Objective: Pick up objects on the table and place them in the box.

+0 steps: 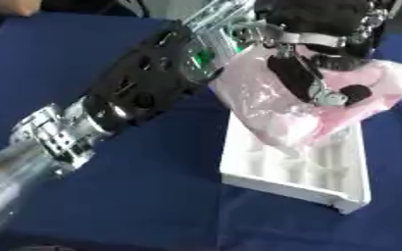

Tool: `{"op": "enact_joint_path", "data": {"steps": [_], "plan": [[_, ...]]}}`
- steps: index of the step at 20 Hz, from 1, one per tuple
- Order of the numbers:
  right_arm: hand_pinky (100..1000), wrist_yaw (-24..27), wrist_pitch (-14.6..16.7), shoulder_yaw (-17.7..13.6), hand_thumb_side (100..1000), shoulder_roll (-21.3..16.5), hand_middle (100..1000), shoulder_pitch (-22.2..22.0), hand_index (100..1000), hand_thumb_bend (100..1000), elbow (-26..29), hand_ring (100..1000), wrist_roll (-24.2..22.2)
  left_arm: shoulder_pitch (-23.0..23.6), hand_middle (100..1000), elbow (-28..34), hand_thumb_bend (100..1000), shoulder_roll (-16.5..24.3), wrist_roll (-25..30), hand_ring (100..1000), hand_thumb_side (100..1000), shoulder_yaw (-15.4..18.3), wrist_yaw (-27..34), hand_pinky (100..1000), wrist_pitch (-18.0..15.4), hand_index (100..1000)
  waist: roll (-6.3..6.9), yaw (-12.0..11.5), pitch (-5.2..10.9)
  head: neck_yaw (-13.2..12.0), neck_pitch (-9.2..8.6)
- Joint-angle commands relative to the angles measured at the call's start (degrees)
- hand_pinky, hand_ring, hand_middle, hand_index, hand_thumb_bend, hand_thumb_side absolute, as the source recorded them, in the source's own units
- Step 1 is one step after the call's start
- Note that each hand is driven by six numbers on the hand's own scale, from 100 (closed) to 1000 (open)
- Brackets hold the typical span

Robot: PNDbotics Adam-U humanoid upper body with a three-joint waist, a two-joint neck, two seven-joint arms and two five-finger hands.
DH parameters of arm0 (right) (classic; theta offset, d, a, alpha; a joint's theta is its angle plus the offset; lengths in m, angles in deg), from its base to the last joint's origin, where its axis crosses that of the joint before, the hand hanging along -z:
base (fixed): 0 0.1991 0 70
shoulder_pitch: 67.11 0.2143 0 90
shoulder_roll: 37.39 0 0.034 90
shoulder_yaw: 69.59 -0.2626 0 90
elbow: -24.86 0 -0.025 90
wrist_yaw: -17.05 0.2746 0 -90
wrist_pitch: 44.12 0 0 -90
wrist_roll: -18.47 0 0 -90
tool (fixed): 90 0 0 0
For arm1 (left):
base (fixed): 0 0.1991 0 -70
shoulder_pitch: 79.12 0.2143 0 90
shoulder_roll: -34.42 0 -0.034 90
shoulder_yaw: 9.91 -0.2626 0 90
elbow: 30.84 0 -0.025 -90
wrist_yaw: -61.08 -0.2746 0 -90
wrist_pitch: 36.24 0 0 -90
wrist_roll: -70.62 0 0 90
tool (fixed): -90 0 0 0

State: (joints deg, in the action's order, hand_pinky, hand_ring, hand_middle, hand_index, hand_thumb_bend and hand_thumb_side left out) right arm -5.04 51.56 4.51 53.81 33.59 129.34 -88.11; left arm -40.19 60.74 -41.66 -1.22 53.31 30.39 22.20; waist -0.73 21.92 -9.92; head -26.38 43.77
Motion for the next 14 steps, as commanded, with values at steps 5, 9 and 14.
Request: {"op": "enact_joint_path", "data": {"steps": [5, 9, 14], "plan": [[601, 0.4, 0.2, -0.1, 722, -0.5, 817, 1.1, 940, 100, 1.1, 700, -0.2, -1.2, 100, -2.5, 100, -0.6, -2.7, 100, 468, -0.5, -3.6, 100, -2.0, 120, -0.02, 0.7, 0.22, -0.5, -1.12], [602, 0.4, 0.2, -0.2, 720, -0.6, 816, 1.0, 940, 100, 1.1, 700, -0.2, -1.0, 100, -2.5, 100, -0.6, -2.9, 100, 466, -0.6, -4.3, 100, -2.4, 121, -0.01, 0.7, 0.23, -0.4, -1.16], [602, 0.3, 0.2, -0.2, 721, -0.7, 816, 0.9, 940, 100, 1.0, 700, -0.1, -0.8, 100, -2.6, 100, -0.5, -4.2, 100, 465, -0.4, -6.4, 100, -2.6, 120, -0.02, 0.7, 0.23, -0.4, -1.25]]}}
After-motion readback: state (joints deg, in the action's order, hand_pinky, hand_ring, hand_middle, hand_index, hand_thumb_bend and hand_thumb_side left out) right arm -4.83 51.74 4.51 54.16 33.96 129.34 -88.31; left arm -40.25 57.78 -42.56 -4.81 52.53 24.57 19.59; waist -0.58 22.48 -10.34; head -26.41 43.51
